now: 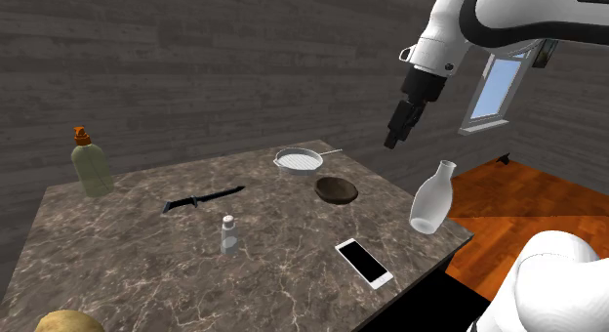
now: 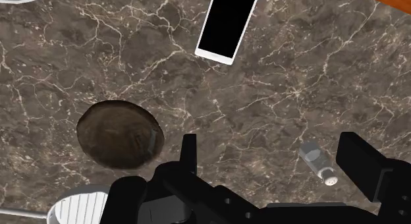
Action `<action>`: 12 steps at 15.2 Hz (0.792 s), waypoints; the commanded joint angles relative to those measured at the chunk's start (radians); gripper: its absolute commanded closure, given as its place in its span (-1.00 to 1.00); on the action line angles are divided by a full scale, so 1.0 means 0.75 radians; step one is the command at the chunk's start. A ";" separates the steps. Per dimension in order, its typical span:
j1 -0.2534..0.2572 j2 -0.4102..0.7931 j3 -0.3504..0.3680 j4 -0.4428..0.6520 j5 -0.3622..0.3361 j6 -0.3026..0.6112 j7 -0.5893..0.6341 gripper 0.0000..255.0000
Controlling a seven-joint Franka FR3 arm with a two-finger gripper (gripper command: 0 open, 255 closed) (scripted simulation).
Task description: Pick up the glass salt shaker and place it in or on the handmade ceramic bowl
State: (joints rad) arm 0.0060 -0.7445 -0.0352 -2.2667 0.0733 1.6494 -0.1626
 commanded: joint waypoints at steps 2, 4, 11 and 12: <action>0.004 0.009 0.022 -0.025 0.013 0.040 0.028 -1.00; 0.012 0.034 0.066 -0.068 0.038 0.122 0.084 -1.00; 0.039 0.187 0.225 -0.157 0.111 0.415 0.278 -1.00; 0.042 0.217 0.248 -0.161 0.118 0.457 0.306 -1.00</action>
State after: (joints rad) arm 0.0345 -0.6040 0.1311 -2.3843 0.1548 1.9586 0.0420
